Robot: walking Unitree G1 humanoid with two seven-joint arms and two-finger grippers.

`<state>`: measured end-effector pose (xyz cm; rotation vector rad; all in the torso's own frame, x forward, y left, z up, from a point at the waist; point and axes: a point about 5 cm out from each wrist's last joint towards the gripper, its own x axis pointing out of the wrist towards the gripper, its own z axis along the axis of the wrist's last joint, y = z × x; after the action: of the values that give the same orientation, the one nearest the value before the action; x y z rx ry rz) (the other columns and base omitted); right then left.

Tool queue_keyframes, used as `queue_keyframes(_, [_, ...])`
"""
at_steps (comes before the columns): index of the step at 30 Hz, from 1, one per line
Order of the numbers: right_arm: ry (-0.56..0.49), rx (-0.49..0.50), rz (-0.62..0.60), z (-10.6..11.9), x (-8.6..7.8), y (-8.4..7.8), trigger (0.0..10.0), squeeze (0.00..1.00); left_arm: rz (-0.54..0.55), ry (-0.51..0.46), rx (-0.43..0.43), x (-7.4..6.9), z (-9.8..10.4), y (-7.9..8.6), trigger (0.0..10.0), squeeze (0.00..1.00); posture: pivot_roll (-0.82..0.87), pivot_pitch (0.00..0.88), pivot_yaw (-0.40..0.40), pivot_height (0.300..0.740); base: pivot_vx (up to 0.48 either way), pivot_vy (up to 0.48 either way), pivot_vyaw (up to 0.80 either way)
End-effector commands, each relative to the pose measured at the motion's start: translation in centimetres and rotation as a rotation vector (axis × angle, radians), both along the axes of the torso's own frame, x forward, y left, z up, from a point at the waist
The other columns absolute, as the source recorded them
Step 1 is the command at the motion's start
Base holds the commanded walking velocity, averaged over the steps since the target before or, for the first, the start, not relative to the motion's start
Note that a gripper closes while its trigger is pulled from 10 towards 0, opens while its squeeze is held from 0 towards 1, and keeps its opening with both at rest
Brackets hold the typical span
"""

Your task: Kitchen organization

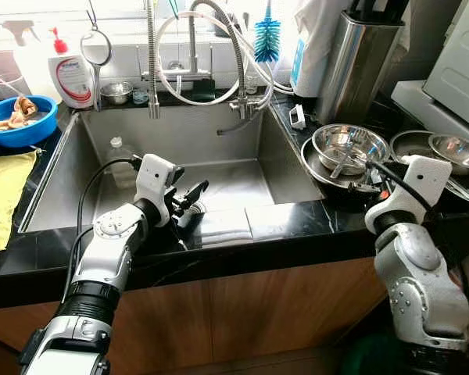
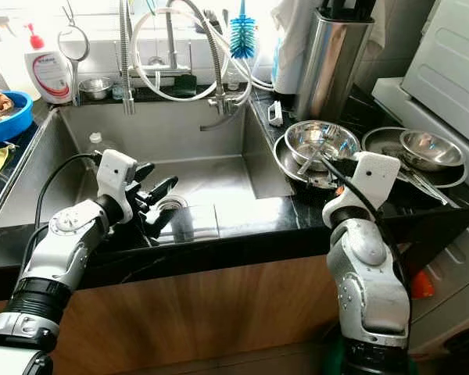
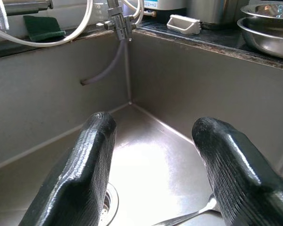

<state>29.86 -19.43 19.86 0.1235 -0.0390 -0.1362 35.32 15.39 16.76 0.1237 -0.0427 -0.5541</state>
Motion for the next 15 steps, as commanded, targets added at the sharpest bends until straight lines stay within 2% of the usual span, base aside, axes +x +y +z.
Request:
queue_keyframes(1, [-0.047, -0.016, 0.007, 1.8, -0.1, -0.1, 10.0, 0.0, 0.0, -0.011, 0.011, 0.1, 0.1, 0.1, 10.0, 0.0, 0.01, 0.0, -0.051, 0.74, 0.0, 0.0, 0.0])
queue_keyframes(15, [-0.024, -0.062, 0.038, 3.1, -0.3, -0.3, 10.0, 0.0, -0.005, -0.009, 0.009, 0.1, 0.2, 0.2, 10.0, 0.0, 0.01, 0.0, -0.05, 0.74, 0.0, 0.0, 0.0])
